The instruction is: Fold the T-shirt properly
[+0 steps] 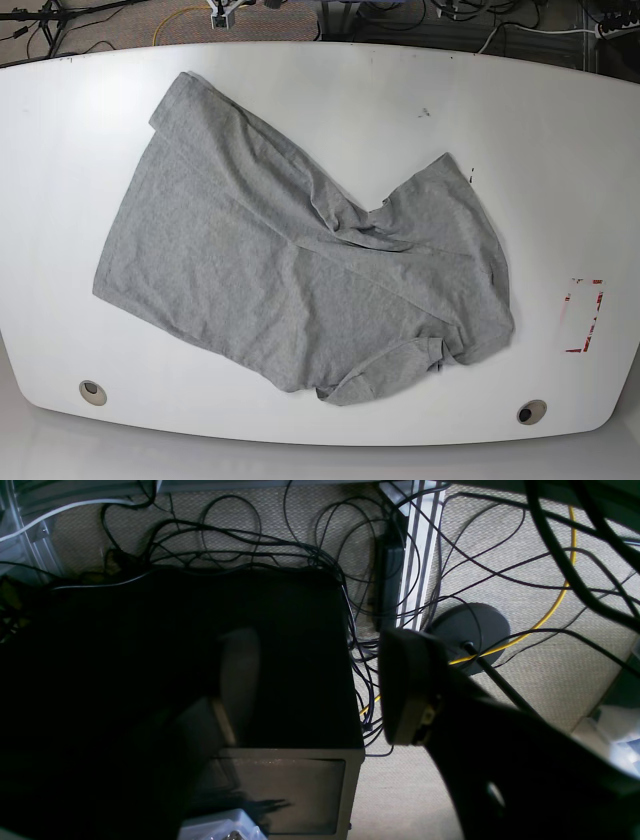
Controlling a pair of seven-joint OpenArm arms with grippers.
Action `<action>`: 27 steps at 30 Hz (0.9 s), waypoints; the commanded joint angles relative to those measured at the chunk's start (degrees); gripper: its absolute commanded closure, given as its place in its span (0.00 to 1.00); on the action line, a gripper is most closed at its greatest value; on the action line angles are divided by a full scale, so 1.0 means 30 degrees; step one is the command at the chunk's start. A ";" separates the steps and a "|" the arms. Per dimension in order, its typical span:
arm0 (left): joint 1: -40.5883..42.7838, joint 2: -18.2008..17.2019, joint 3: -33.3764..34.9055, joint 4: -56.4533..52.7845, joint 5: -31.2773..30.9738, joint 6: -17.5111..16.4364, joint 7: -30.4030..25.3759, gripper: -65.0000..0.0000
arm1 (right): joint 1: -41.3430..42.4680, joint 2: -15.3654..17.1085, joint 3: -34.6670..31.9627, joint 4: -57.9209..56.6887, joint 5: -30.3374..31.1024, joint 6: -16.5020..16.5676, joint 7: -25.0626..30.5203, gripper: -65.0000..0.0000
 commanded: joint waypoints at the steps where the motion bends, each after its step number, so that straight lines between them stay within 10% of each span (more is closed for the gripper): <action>1: 0.0290 -0.0060 -0.0026 0.0237 -0.0012 0.0042 -0.0055 0.46 | -0.0361 -0.0015 0.0033 0.0468 0.0008 0.0143 0.0060 0.94; 27: 0.0772 -0.0155 0.0002 0.1604 0.0121 0.0051 0.0095 0.45 | -0.1175 -0.0631 -0.0059 0.1471 -0.0064 0.0116 -0.0188 0.94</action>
